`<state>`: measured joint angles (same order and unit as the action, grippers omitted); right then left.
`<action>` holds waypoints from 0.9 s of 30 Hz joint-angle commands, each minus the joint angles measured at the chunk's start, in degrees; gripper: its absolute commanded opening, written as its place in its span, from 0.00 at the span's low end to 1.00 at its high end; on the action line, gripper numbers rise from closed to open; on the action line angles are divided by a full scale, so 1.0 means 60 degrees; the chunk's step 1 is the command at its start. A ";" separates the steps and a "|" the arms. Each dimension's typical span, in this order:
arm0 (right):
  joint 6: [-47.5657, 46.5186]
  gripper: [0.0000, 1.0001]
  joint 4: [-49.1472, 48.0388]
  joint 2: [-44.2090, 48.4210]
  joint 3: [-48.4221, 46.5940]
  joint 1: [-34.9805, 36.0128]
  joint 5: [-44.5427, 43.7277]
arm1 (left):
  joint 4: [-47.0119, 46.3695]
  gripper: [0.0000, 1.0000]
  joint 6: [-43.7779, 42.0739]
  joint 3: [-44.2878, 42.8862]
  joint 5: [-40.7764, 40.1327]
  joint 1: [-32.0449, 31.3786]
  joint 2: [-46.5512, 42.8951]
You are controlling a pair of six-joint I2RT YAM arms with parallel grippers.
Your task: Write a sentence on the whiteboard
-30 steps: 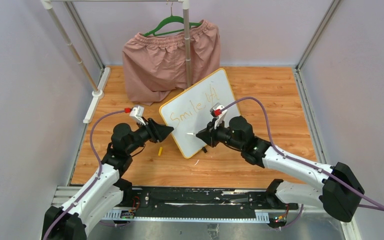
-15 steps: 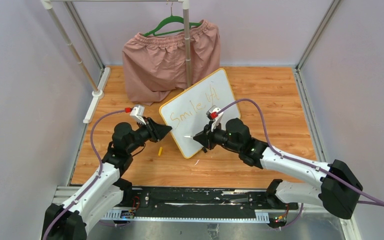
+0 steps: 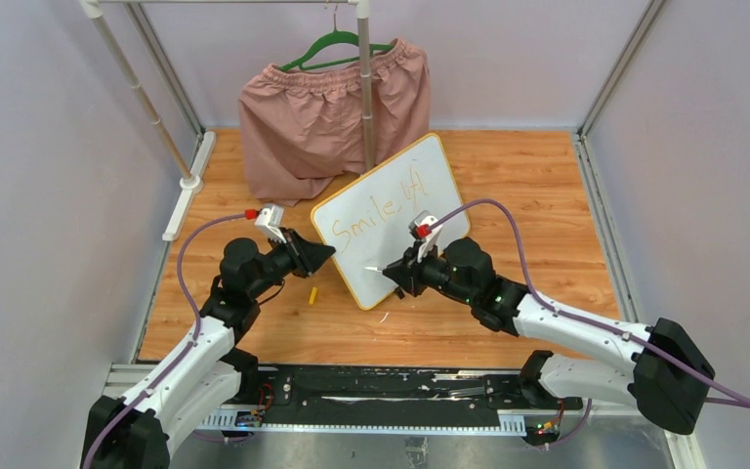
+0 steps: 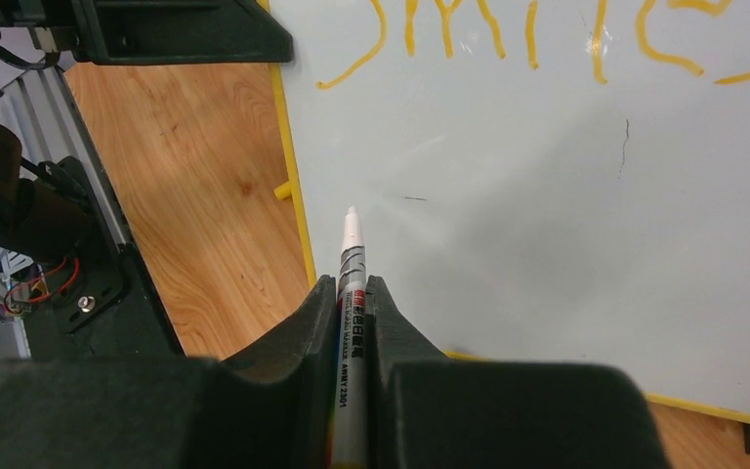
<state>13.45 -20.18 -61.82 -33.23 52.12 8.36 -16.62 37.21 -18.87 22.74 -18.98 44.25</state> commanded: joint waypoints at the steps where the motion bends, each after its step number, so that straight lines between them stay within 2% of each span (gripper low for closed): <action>1: 0.0065 0.00 -0.0736 -0.0036 0.0321 0.0182 -0.0656 | -0.0130 0.16 -0.0224 -0.0124 -0.0087 -0.0059 -0.0049; 8: 0.0206 0.00 -0.0512 -0.0239 0.0031 0.0325 -0.1391 | -0.0130 0.10 -0.0252 -0.0064 -0.0078 -0.0058 -0.0109; 14: 0.0012 0.00 -0.0415 -0.0520 -0.0178 0.0531 -0.1389 | -0.0130 0.00 -0.0292 -0.0044 -0.0070 -0.0059 -0.0114; 27: -0.0352 0.00 -0.0466 -0.0713 -0.0262 0.0718 -0.1320 | -0.0130 0.00 -0.0343 -0.0018 -0.0051 -0.0057 -0.0203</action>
<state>12.95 -21.45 -65.87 -32.42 55.53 1.23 -16.62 35.75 -18.87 22.79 -19.00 43.97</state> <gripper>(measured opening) 0.140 0.132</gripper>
